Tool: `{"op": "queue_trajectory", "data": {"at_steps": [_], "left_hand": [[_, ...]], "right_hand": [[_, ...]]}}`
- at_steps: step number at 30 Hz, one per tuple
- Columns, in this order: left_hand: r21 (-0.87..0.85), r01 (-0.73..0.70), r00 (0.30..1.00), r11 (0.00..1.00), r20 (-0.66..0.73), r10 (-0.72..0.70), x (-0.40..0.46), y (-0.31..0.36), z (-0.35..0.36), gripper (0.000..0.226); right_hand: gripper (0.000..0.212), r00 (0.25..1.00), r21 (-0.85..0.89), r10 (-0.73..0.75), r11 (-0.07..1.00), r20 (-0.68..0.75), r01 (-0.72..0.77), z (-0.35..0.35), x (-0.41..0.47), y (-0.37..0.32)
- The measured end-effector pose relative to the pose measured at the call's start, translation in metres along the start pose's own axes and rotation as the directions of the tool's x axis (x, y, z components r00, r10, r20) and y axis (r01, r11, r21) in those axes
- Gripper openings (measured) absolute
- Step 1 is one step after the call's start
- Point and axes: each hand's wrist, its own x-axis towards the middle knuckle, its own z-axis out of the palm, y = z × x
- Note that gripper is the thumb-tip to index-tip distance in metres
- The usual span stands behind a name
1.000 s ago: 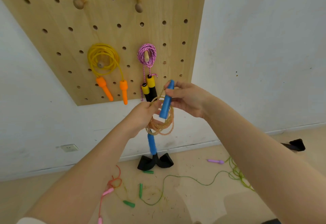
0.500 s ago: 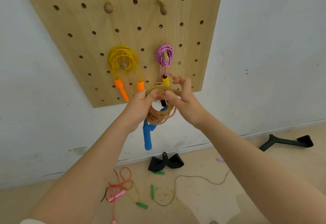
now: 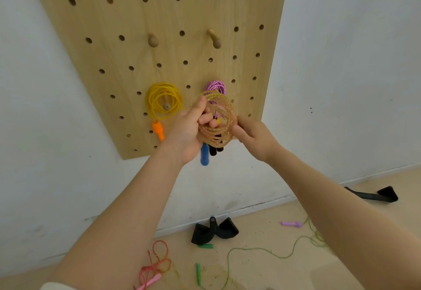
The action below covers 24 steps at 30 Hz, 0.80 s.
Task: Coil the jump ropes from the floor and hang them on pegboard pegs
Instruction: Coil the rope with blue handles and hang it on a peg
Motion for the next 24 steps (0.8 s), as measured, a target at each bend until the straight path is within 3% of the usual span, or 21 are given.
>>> {"op": "queue_trajectory", "data": {"at_steps": [2,4,6,9,11,15,18,19,22,24], "left_hand": [[0.035,0.031,0.999,0.999,0.015,-0.031,0.003,-0.007,-0.001,0.034],[0.204,-0.003,1.0,0.979,0.008,0.002,0.01,-0.011,-0.009,0.035],[0.385,-0.03,0.999,0.923,-0.004,0.034,0.018,-0.006,-0.009,0.035],[0.608,-0.07,0.997,0.791,0.031,0.064,0.032,0.005,0.005,0.036],[0.654,-0.094,0.995,0.751,0.028,0.1,0.044,0.009,0.013,0.04],[0.449,0.039,0.999,0.892,-0.016,-0.036,0.068,0.018,0.016,0.05],[0.208,0.019,0.992,0.978,0.115,-0.043,0.085,0.024,0.01,0.019],[0.176,-0.009,0.989,0.984,0.149,-0.017,0.091,0.025,0.008,0.023],[0.183,-0.084,0.986,0.98,0.154,0.056,0.107,0.031,0.009,0.035],[0.26,-0.178,0.982,0.949,0.108,0.155,0.119,0.035,0.013,0.027]], "right_hand": [[0.04,0.984,0.015,0.103,0.994,0.146,-0.106,-0.004,0.002,0.01],[0.044,0.945,0.202,0.158,0.954,0.287,-0.221,-0.015,0.009,0.011],[0.05,0.935,0.368,0.155,0.889,0.32,-0.273,-0.029,0.017,0.006],[0.044,0.966,0.402,0.073,0.9,0.247,-0.171,-0.031,0.034,-0.009],[0.044,0.976,0.389,-0.019,0.918,0.217,-0.069,-0.025,0.049,-0.015],[0.032,0.955,0.453,-0.086,0.89,0.283,-0.054,-0.043,0.077,-0.007],[0.033,0.917,0.628,-0.15,0.767,0.371,-0.129,-0.066,0.094,0.012],[0.037,0.91,0.695,-0.175,0.702,0.376,-0.152,-0.072,0.101,0.018],[0.047,0.898,0.829,-0.237,0.52,0.371,-0.205,-0.087,0.123,0.032],[0.037,0.912,0.83,-0.234,0.532,0.336,-0.17,-0.092,0.141,0.031]]}}
